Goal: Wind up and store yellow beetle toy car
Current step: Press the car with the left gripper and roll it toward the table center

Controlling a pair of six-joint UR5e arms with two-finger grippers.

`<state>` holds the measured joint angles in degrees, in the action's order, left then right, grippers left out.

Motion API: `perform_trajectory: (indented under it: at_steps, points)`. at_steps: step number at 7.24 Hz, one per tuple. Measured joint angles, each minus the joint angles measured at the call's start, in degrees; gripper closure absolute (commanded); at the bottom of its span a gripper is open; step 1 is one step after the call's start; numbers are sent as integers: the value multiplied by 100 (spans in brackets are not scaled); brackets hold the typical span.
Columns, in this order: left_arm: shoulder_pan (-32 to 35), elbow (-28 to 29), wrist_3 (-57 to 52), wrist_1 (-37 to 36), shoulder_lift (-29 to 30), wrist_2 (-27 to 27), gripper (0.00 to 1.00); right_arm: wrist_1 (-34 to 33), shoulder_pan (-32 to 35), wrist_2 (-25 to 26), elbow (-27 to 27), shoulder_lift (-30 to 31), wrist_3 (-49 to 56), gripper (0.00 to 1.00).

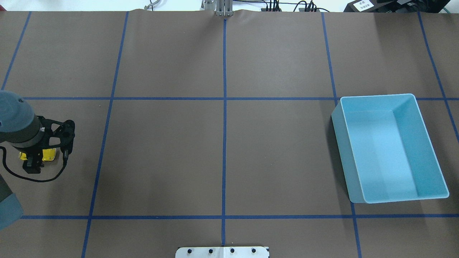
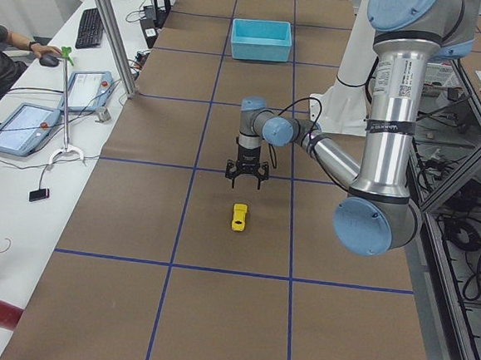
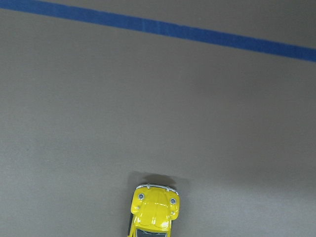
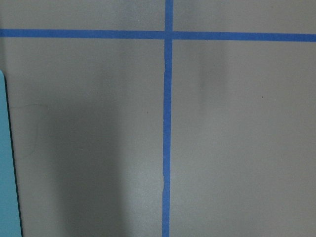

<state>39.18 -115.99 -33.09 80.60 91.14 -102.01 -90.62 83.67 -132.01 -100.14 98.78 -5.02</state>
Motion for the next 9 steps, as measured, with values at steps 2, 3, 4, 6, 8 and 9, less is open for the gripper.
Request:
perform_trajectory:
  at_steps: [2, 3, 4, 6, 8, 9]
  points:
    - [-195, 105, -139, -6, -50, 332, 0, 0, 0, 0, -4, -1, 1, 0]
    - [-266, 145, -146, -8, -103, 529, 0, 0, 6, 0, -4, 7, 1, 0]
    - [-311, 204, -140, -7, -151, 634, 0, 0, 14, 0, 0, 21, -1, 0]
    - [-480, 374, -126, 4, -178, 765, 0, 0, 27, 0, -2, 20, -5, 0]
    - [-632, 492, -113, 11, -166, 950, 1, 0, 33, 0, -4, 27, 0, 0]
    - [-672, 525, -111, 16, -152, 1065, 1, 0, 35, 0, -5, 28, 1, 0]
